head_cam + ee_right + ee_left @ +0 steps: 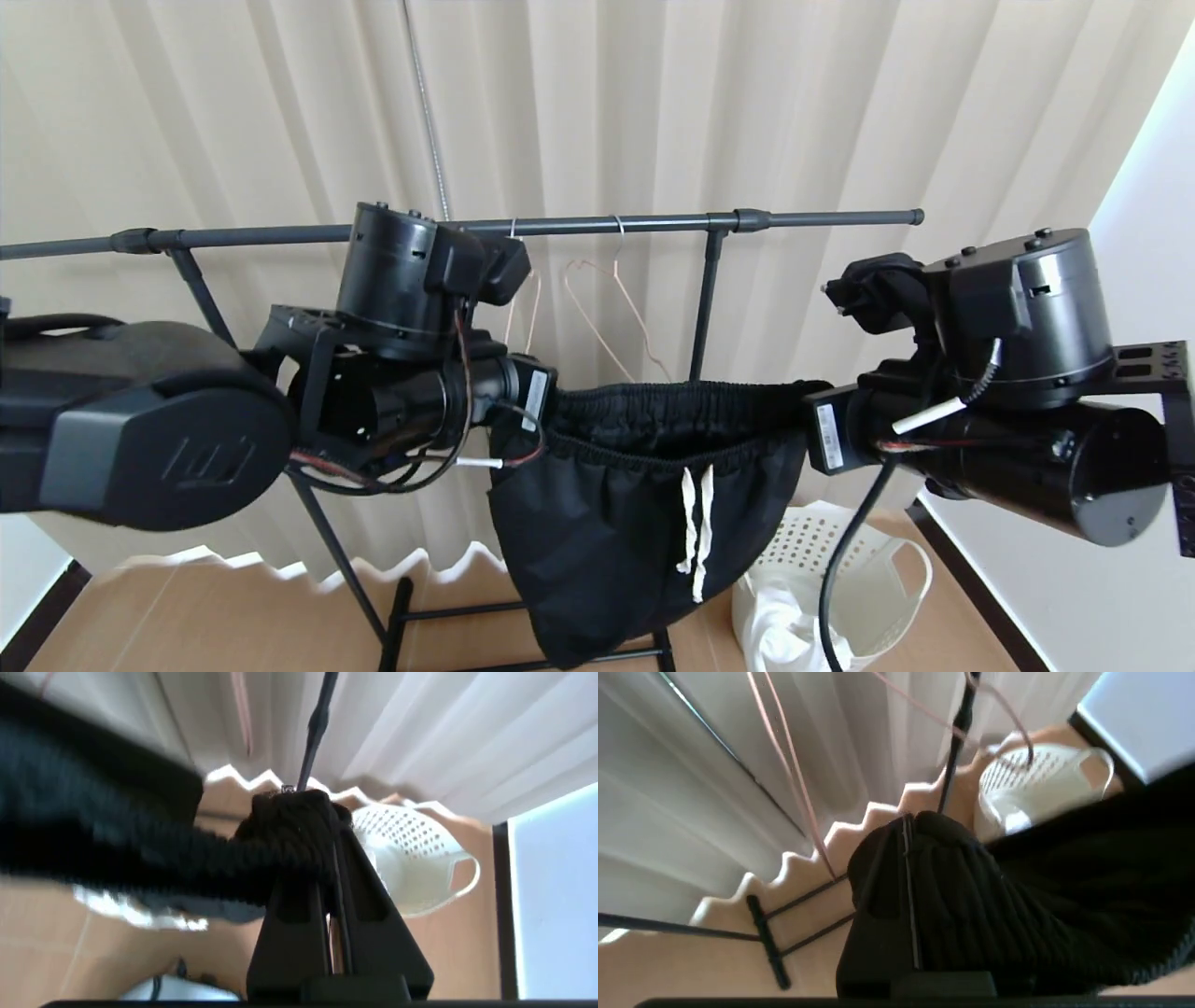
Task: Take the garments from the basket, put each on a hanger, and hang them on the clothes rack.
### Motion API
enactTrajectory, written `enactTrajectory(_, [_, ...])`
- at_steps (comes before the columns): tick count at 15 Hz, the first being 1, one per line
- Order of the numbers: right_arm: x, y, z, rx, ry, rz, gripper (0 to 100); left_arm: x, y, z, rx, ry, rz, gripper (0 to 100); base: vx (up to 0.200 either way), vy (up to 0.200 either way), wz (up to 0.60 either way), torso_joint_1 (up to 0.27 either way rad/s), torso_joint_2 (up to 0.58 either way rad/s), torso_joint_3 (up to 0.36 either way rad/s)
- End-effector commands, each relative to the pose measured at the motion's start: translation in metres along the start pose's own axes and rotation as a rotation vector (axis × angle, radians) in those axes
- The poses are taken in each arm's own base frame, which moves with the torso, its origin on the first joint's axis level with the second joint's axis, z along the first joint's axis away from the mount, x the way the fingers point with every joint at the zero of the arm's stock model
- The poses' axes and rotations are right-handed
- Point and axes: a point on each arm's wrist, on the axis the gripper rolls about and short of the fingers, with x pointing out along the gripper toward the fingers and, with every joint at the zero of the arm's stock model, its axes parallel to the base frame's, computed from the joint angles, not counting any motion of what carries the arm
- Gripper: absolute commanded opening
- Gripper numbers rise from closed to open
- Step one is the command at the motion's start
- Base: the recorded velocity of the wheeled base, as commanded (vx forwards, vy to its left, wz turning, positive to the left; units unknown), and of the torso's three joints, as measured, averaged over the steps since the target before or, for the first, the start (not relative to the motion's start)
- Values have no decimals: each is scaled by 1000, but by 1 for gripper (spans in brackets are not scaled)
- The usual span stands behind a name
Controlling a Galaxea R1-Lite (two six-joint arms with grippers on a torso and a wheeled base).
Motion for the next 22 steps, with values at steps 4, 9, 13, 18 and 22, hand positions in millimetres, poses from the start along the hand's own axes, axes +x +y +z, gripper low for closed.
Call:
enactTrajectory(4, [59,19,8,180,-122,-19,0,-37,-36,-49,92,95,-137,0,0,0,0,0,0,0])
enactTrajectory(9, [75,52,21,317,-189,26,0,-29,-84,-58,-73,145,-235,0,0,0,0,0,0,0])
enactTrajectory(13, [72,58,23,346,-195,46,0,-22,-114,-51,-230,153,-272,0,0,0,0,0,0,0])
enactTrajectory(18, [66,44,31,366,-217,10,0,-20,-96,-47,-257,135,-202,0,0,0,0,0,0,0])
enactTrajectory(22, [50,17,42,373,-218,-48,0,1,-56,-39,-280,112,-82,0,0,0,0,0,0,0])
